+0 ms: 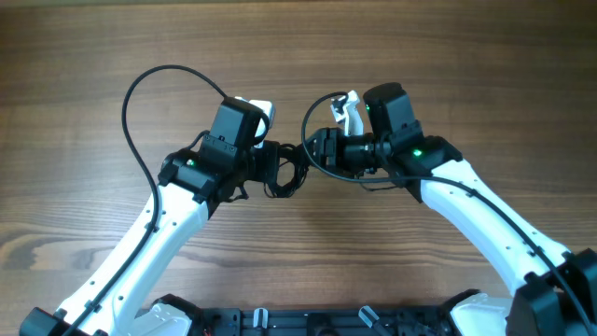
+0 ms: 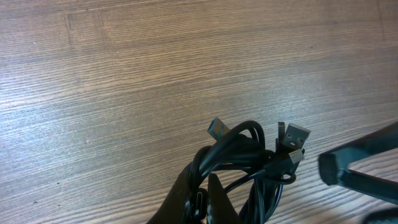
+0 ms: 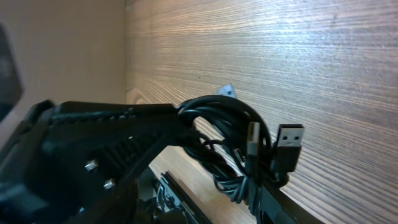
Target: Untangle cables
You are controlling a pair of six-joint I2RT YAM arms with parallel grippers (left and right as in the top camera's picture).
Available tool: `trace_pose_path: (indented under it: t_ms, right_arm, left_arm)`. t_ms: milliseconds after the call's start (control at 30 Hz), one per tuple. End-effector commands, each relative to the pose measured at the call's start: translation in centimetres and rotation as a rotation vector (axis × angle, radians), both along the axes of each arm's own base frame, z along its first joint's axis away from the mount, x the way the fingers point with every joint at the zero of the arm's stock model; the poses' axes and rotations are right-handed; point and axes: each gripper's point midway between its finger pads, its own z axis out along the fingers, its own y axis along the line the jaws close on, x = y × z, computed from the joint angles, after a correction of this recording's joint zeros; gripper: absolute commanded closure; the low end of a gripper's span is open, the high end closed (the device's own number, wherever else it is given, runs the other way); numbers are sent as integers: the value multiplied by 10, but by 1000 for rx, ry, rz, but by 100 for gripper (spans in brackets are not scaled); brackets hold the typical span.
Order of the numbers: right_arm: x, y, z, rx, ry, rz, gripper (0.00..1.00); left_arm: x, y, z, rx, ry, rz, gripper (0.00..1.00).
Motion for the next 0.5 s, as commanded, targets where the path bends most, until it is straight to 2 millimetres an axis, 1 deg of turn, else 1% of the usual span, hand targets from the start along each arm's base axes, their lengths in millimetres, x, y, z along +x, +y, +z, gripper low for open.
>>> trace_pose_path:
  t_ms: [0,100,200,267,333,467]
  right_arm:
    - [-1,7,-10,15,77,10,41]
    - [-2,8,-11,20,86,17,41]
    - [-1,11,-6,45,75,31,40]
    - [-6,15,0,88,107,52,41]
    - [-7,16,2,97,107,60,41]
    - [-3,16,1,86,94,39,40]
  left_arm:
    - [4,-3,7,-16,-16,16,96]
    - [4,-3,7,-18,-15,18,96]
    - [3,-4,7,-23,-12,13,96]
    - [4,-4,7,-23,-13,12,96]
    - [4,-4,7,-22,-13,13,96]
    - [4,-5,8,-24,-15,13,96]
